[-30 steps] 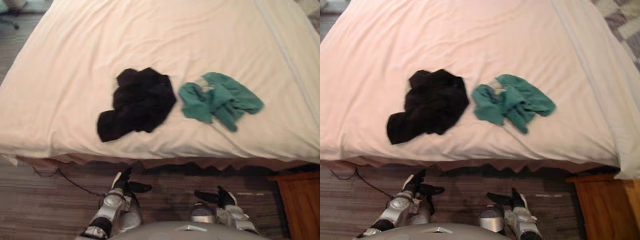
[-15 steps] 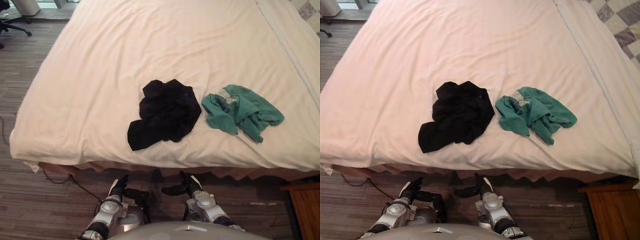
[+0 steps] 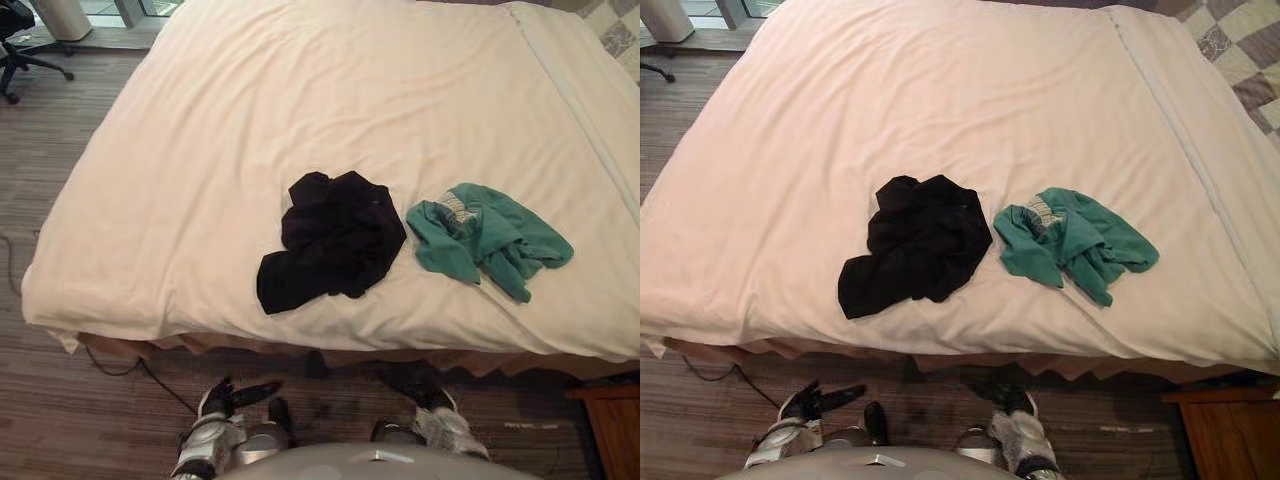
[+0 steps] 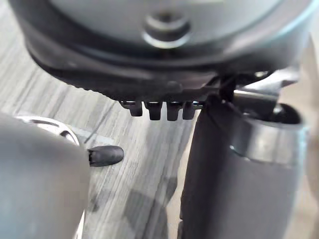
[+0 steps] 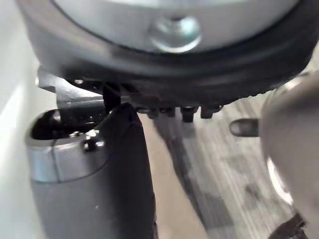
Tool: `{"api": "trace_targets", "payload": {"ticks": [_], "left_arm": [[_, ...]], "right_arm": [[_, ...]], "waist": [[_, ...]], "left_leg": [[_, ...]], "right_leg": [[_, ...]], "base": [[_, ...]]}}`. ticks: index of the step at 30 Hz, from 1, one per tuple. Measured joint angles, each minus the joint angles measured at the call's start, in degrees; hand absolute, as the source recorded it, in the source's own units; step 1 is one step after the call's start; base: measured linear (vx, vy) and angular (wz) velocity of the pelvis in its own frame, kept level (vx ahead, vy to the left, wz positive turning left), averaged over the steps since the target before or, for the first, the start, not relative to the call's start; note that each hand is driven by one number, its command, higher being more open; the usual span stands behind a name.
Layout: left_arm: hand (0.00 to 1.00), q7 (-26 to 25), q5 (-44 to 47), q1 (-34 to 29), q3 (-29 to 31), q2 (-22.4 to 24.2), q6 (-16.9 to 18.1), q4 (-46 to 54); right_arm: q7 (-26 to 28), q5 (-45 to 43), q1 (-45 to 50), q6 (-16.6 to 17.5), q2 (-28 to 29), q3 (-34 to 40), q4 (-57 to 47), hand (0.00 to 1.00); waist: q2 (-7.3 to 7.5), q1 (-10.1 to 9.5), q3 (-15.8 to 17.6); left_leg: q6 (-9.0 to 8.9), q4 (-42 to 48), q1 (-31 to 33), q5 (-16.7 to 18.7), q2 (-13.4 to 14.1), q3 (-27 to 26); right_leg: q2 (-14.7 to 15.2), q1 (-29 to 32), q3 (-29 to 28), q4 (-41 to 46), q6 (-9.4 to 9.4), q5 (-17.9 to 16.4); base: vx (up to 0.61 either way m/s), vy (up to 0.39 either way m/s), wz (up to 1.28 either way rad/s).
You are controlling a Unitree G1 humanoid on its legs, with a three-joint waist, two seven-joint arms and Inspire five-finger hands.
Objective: Tidy up the quilt and then pick up the clothes from the bed and put them into the laundry hamper
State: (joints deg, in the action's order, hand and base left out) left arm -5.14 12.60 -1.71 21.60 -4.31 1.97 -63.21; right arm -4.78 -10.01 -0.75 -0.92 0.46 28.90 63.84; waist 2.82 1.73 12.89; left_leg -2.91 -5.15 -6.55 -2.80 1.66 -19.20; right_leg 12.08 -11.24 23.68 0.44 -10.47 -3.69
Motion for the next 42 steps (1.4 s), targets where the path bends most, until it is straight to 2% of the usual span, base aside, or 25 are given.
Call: {"api": "trace_targets", "payload": {"ticks": [1, 3, 6, 9, 11, 13, 16, 18, 19, 20, 22, 27, 29, 30, 32, 33, 34, 35, 36, 39, 40, 42], "left_arm": [[1.0, 0.01, 1.97, -0.94, 6.16, 0.02, -0.35, -0.38], [1.0, -0.11, 5.37, -3.59, 25.01, -0.48, -1.26, -1.02], [1.0, -0.83, 5.27, -7.25, 36.63, -2.42, -2.25, 1.02], [1.0, -2.23, 5.3, -8.57, 38.1, -5.15, -2.81, 8.86], [1.0, -3.36, 7.43, -8.2, 35.69, -6.71, -1.83, 19.96], [1.0, -5.02, 9.72, -6.78, 32.49, -8.8, 0.02, 27.07], [1.0, -7.76, 9.92, -5.03, 27.65, -12.21, 2.13, 37.29], [1.0, -10.42, 9.84, -4.28, 24.29, -13.01, 5.49, 48.73], [1.0, -11.15, 9.79, -4.25, 23.6, -13.01, 6.49, 51.19], [1.0, -12.52, 9.26, -3.8, 22.11, -12.93, 8.11, 54.94], [1.0, -14.49, 7.89, -1.66, 18.52, -11.58, 9.25, 60.45], [1.0, -13.87, 4.65, -0.53, 6.76, -4.43, 9.68, 72.8], [1.0, -11.06, 4.66, 0.19, 6.05, -7.97, 9.42, 73.42], [1.0, -8.89, 8.09, 3.63, 4.76, -15.67, 10.85, 68.87], [1.0, -8.11, 10.04, 6.03, 2.46, -20.5, 11.56, 65.25], [1.0, -7.13, 9.29, 5.98, 2.34, -19.06, 11.42, 68.0], [1.0, -6.02, 9.2, 5.02, 0.69, -14.09, 12.07, 72.9], [1.0, -5.25, 8.69, 4.26, -0.55, -11.53, 12.35, 74.43], [1.0, -4.13, 5.62, 1.57, -4.86, -6.45, 12.25, 75.75], [1.0, -2.34, 0.42, -2.93, -10.23, -2.22, 9.38, 74.39], [1.0, -1.76, -0.12, -3.6, -11.84, -1.49, 7.9, 72.63], [1.0, -1.27, -1.79, -3.61, -12.59, 0.17, 5.75, 70.16]], "right_arm": [[-0.52, -2.62, 0.84, -0.46, -0.14, 4.66, 0.52, 1.0], [-1.97, -10.86, 6.4, -1.05, -0.51, 11.44, -2.66, 1.0], [-4.76, -15.71, 12.11, -0.84, -0.8, 15.95, -10.75, 1.0], [-8.7, -18.67, 14.08, 0.14, -0.86, 20.41, -24.04, 1.0], [-11.08, -20.06, 13.4, 2.95, -1.72, 20.75, -36.83, 1.0], [-12.64, -19.95, 11.26, 5.76, -3.77, 20.59, -42.57, 1.0], [-14.67, -18.85, 7.58, 8.15, -5.87, 19.88, -49.42, 1.0], [-15.16, -14.62, 4.9, 10.1, -6.94, 19.84, -54.24, 1.0], [-15.44, -14.08, 4.06, 10.45, -7.07, 19.85, -54.84, 1.0], [-15.73, -12.79, 2.39, 11.37, -7.1, 19.86, -55.32, 1.0], [-15.88, -12.78, 0.38, 11.93, -7.11, 19.71, -55.58, 1.0], [-14.47, -10.58, -0.72, 11.85, -7.1, 13.63, -60.77, 1.0], [-12.66, -10.33, -2.0, 11.85, -7.36, 9.63, -64.96, 1.0], [-11.14, -10.52, -1.97, 11.89, -8.47, 6.3, -68.12, 1.0], [-9.83, -10.43, -1.93, 11.88, -9.62, 2.84, -69.44, 1.0], [-8.14, -7.83, -1.21, 11.75, -9.69, 1.91, -70.56, 1.0], [-6.74, -5.92, 0.47, 11.84, -9.58, 1.84, -72.14, 1.0], [-6.46, -5.72, 1.17, 11.84, -9.28, 1.82, -72.7, 1.0], [-6.16, -4.44, 2.19, 11.8, -7.5, 1.88, -73.1, 1.0], [-5.76, -3.3, 2.4, 11.49, -4.23, 0.74, -73.09, 1.0], [-5.58, -3.08, 2.87, 11.41, -3.42, -0.5, -73.09, 1.0], [-5.19, -1.92, 4.41, 10.97, -2.39, -1.91, -73.09, 1.0]], "waist": [[0.08, 0.01, -0.17], [-0.06, 0.14, -1.41], [-0.6, 0.2, -3.45], [-0.79, 0.08, -6.26], [-1.36, 0.17, -9.27], [-1.15, 0.2, -11.49], [-0.67, 0.54, -12.03], [-0.53, 1.13, -12.09], [-0.52, 1.19, -12.09], [-0.48, 1.34, -12.07], [-0.84, 1.68, -11.74], [-3.06, 2.75, -9.44], [-3.63, 4.47, -8.02], [-3.98, 5.54, -7.41], [-4.19, 6.23, -7.39], [-4.18, 7.0, -7.37], [-4.32, 7.58, -7.23], [-4.4, 7.83, -7.06], [-4.54, 8.03, -6.92], [-4.97, 8.56, -6.08], [-5.11, 9.34, -5.25], [-5.18, 9.78, -4.85]], "left_leg": [[-0.09, -0.01, -0.04, 0.09, 0.07, -0.4], [-0.12, -0.01, -0.32, 0.66, 0.46, -2.07], [-0.3, -0.03, -1.0, 1.71, 1.28, -3.42], [-0.8, -0.06, -0.93, 2.47, 1.87, -4.22], [-1.04, -0.07, -0.36, 2.73, 2.05, -4.34], [-1.17, -0.06, 0.1, 2.47, 2.1, -4.04], [-1.31, -0.04, 0.3, 2.13, 2.16, -3.56], [-0.6, 0.04, 1.32, 1.62, 1.9, -3.24], [-0.44, 0.21, 1.39, 1.38, 1.83, -3.41], [-0.35, 0.27, 1.26, 1.33, 1.76, -3.83], [-0.02, 0.3, 0.98, 1.51, 1.51, -3.99], [0.22, 0.32, -0.89, 2.59, 1.33, -6.3], [-0.15, 0.34, -2.05, 3.28, 1.62, -8.54], [-0.37, 2.12, -1.68, 4.34, 2.1, -9.88], [-0.21, 2.49, -2.22, 4.67, 2.3, -11.53], [0.2, 3.02, -2.45, 5.3, 2.32, -11.81], [0.04, 3.19, -2.53, 5.93, 2.26, -12.05], [0.09, 3.19, -2.71, 6.06, 2.23, -12.26], [0.09, 3.22, -3.41, 6.56, 2.23, -13.31], [-0.53, 4.11, -3.98, 7.88, 2.72, -15.66], [-0.65, 4.2, -4.05, 8.07, 2.88, -16.35], [-0.67, 4.19, -4.03, 8.13, 3.03, -17.05]], "right_leg": [[-0.09, -0.23, -0.29, -0.22, 0.03, 0.02], [-0.47, -0.06, -0.39, -0.27, 0.15, 0.03], [-1.09, 0.13, -0.46, 0.14, 0.64, -0.07], [-1.17, 0.44, -0.42, 0.49, 1.19, -0.38], [-1.26, 1.01, -0.41, 0.52, 1.53, -0.58], [-1.38, 1.34, -0.33, 0.5, 1.61, -0.63], [-1.47, 1.83, -0.62, 0.55, 1.76, -0.71], [-1.32, 2.85, -1.04, 0.67, 1.66, -0.47], [-1.28, 3.09, -1.46, 0.68, 1.76, -0.36], [-1.29, 3.17, -2.25, 0.55, 2.0, -0.13], [-1.29, 3.1, -3.03, 0.55, 1.94, 0.03], [-1.12, 3.25, -6.46, 0.5, 1.7, 0.27], [-1.35, 3.49, -8.85, 0.43, 1.57, 0.34], [-1.42, 3.88, -10.46, 0.65, 1.48, 0.39], [-1.51, 4.28, -12.59, 0.76, 1.34, 0.47], [-1.54, 4.4, -13.33, 0.6, 1.15, 0.59], [-1.45, 4.49, -13.92, 0.38, 1.04, 0.65], [-1.42, 4.48, -14.15, 0.44, 1.03, 0.66], [-1.46, 4.45, -14.96, 0.52, 1.01, 0.68], [-1.93, 5.11, -17.31, 0.46, 0.96, 0.71], [-2.09, 5.32, -17.88, 0.41, 0.79, 0.81], [-2.3, 5.86, -18.54, 0.4, 0.75, 0.83]], "base": [[0.09, -0.052, -0.19], [0.09, -0.043, -0.21], [0.06, -0.03, -0.21], [0.01, -0.018, -0.1], [-0.03, -0.018, 0.0], [-0.01, -0.024, 0.04], [-0.01, -0.004, 0.01], [0.03, -0.002, 0.02], [0.09, 0.016, -0.11], [0.08, 0.016, -0.11], [0.06, 0.007, -0.08], [0.01, 0.006, -0.27], [0.0, -0.016, -0.63], [-0.01, -0.028, -0.58], [0.01, -0.033, -0.56], [0.03, -0.035, -0.48], [0.04, -0.03, -0.3], [0.06, -0.007, -0.27], [0.05, -0.008, -0.29], [0.02, -0.033, -0.45], [-0.02, -0.079, -0.37], [-0.02, -0.082, -0.26]]}}
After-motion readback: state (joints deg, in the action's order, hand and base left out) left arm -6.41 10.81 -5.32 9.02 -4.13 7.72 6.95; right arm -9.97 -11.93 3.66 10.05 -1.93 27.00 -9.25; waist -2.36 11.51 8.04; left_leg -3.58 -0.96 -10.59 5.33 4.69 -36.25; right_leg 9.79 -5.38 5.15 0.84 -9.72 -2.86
